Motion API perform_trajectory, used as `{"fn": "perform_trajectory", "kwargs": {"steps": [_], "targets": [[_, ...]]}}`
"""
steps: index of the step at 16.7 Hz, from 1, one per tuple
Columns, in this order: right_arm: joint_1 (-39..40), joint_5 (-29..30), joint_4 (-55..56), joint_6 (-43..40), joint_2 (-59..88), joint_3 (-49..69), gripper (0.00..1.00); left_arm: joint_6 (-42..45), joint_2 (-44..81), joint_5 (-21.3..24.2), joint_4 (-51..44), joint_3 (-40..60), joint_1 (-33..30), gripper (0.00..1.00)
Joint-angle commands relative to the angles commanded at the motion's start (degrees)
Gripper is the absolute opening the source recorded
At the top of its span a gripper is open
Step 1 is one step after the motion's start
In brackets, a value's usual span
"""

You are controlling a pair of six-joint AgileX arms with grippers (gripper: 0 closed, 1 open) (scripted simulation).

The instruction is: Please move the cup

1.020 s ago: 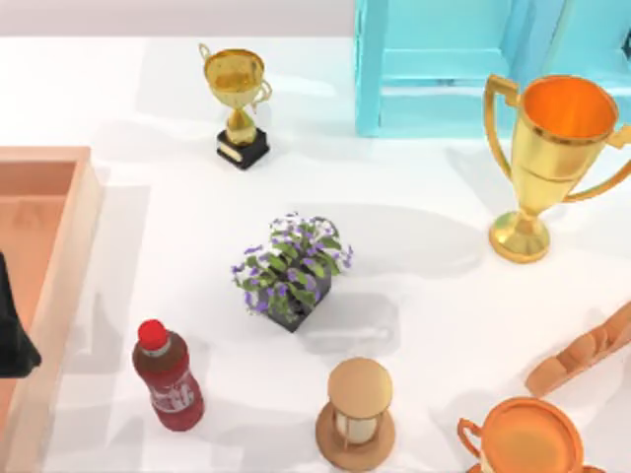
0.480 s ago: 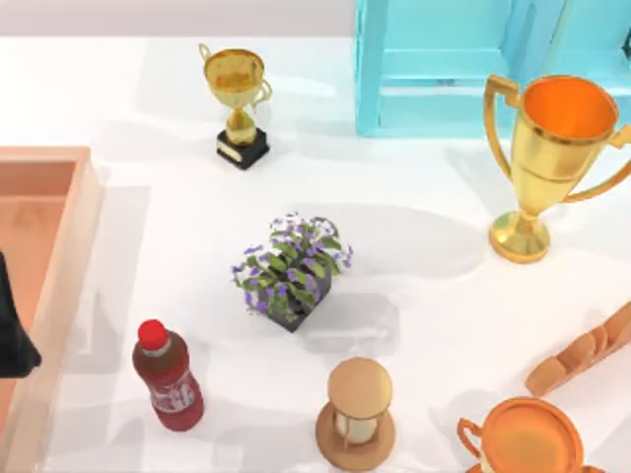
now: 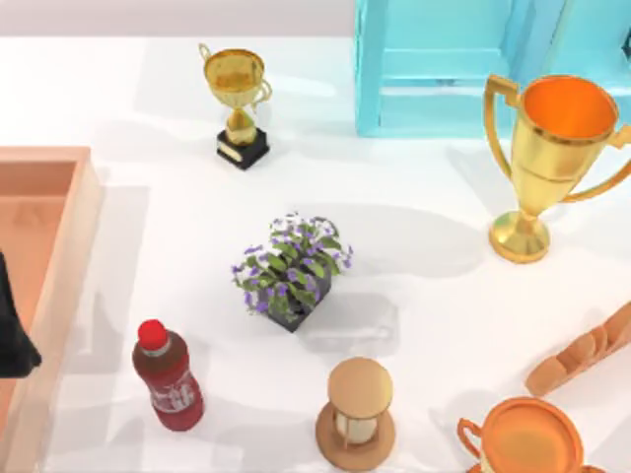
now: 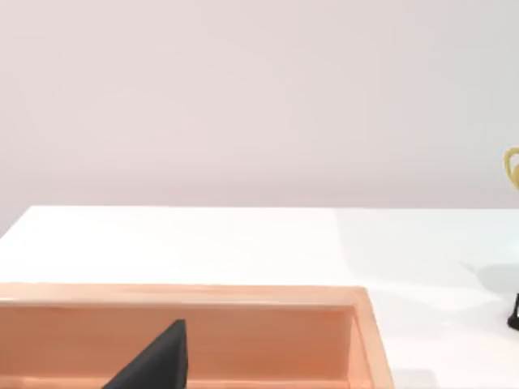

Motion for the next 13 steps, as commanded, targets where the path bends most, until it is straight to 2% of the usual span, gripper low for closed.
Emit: {"fn": "perform_trajectory", "kwargs": {"steps": [7, 13], "targets": [[0.00, 0.00, 0.00, 0.00, 0.00, 0.00, 0.98, 0.00, 0.00, 0.00, 0.00, 0.00, 0.00, 1.00], [0.00, 0.00, 0.00, 0.00, 0.00, 0.00, 1.00, 0.00, 0.00, 0.00, 0.00, 0.00, 0.00, 1.00]]}}
